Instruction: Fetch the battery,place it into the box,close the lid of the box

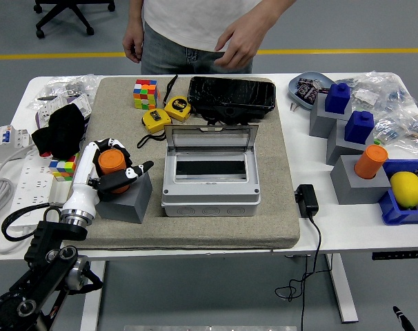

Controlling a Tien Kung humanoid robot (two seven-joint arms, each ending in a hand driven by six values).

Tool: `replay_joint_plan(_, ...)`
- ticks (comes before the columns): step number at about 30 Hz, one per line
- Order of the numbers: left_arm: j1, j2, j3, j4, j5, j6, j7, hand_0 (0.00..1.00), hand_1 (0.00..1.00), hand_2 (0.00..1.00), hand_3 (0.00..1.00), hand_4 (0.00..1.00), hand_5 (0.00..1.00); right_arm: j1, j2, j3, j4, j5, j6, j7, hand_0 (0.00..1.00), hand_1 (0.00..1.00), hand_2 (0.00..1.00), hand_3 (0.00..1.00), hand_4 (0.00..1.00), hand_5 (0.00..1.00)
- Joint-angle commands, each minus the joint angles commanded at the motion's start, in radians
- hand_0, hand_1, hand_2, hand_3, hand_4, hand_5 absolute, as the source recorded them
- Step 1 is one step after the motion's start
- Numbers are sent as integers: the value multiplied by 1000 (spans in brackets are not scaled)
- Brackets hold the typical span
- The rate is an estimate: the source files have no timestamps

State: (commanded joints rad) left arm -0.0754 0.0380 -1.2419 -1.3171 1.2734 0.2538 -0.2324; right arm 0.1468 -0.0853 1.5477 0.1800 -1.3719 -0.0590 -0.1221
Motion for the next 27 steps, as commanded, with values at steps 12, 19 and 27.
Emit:
replay_joint_plan(12,-24,10,-11,-22,-15,19,2,49,2,2,2,998,57,1,0,-1,0,3,0,1,721,663,689,737,998,998)
replay_joint_plan(19,-39,36,27,-86,69,62,8,49,2,2,2,998,74,3,-1,-2,0,4,0,0,721,663,689,737,998,998)
replay_joint_plan(27,-56,52,88,-155,308,139,6,49,2,2,2,965,178,5,-3,-5,0,8,-1,2,720,662,689,737,998,998)
